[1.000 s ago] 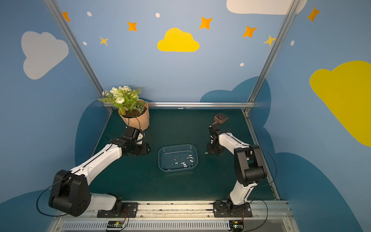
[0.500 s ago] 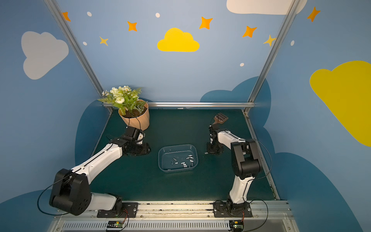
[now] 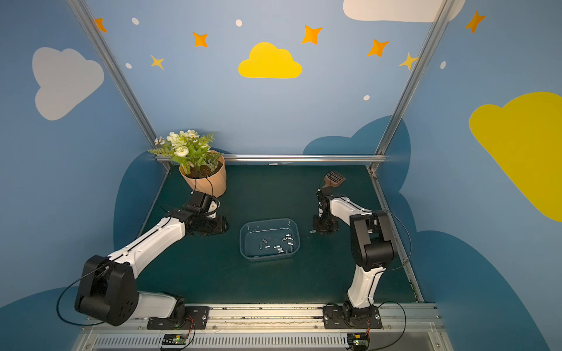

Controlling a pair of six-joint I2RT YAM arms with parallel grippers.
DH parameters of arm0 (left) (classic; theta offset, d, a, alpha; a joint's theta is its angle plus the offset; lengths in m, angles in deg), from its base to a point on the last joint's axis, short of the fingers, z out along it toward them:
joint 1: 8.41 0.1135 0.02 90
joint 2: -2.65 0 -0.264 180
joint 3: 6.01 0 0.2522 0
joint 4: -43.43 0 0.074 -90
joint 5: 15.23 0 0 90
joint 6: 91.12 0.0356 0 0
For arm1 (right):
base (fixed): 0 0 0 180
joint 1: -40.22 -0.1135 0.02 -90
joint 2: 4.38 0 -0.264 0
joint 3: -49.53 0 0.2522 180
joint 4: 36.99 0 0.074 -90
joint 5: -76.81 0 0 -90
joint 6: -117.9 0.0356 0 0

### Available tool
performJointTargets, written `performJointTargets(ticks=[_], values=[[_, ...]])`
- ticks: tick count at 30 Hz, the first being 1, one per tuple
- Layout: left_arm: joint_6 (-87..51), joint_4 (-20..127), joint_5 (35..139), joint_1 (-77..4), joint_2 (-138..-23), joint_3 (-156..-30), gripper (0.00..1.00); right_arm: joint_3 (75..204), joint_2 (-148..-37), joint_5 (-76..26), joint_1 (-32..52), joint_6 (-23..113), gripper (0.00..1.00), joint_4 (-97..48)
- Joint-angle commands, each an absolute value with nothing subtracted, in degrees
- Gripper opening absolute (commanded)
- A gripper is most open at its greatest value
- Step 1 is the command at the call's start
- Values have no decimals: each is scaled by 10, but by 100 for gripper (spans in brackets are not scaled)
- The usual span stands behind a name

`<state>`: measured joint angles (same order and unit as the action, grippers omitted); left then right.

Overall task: Take out the socket from the storage box
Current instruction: Place the socket head at the center of the board.

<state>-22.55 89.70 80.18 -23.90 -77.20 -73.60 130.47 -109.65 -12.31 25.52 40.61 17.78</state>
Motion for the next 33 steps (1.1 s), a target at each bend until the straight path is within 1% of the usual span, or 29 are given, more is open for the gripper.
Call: performJointTargets(ticks=[1,7,20,26,31,33], values=[[-228,894,807,-239,-777,-744,55,1310,-1071,-116,257,408,33,196],[-227,894,809,-239,-769,-750,55,1315,-1059,-110,257,405,36,208],[-223,902,814,-244,-758,-767,55,1313,-1014,-114,257,399,39,223],[-190,944,810,-288,-774,-834,55,1283,-946,-129,252,375,40,211],[-166,955,787,-363,-811,-893,55,1279,-898,-139,252,362,40,223],[-148,954,773,-398,-839,-913,52,1278,-883,-147,252,358,41,224]])
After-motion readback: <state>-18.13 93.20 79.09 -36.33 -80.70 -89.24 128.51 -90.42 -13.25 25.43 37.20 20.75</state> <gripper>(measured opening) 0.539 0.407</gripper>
